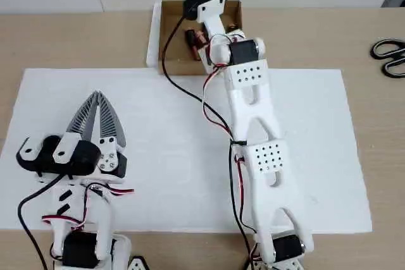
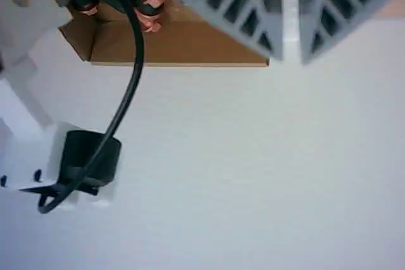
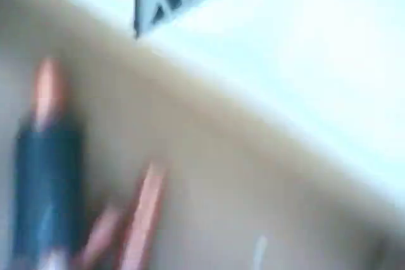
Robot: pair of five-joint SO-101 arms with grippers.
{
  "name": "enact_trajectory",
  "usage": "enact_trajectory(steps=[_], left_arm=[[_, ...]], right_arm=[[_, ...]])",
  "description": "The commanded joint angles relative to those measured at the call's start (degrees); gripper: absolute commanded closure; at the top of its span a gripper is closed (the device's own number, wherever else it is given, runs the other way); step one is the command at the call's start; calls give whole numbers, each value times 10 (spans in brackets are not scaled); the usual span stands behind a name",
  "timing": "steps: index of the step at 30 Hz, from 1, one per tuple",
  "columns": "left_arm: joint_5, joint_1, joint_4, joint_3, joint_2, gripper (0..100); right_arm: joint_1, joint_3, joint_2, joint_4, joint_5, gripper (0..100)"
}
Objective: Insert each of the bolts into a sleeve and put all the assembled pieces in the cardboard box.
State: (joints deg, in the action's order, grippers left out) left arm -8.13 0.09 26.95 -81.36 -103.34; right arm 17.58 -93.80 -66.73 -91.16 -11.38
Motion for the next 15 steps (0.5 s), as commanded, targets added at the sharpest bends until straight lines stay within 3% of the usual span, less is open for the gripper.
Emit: enact_trajectory(steps=[1,6,15], left_arm=[[-2,4,-13,10,-7,994],[-2,4,-13,10,-7,994],[-2,4,-13,10,-7,994]], right_arm=[[-7,-18,72,-57,-3,754],[-19,9,86,-62,-3,754],[2,259,230,-64,-2,754]])
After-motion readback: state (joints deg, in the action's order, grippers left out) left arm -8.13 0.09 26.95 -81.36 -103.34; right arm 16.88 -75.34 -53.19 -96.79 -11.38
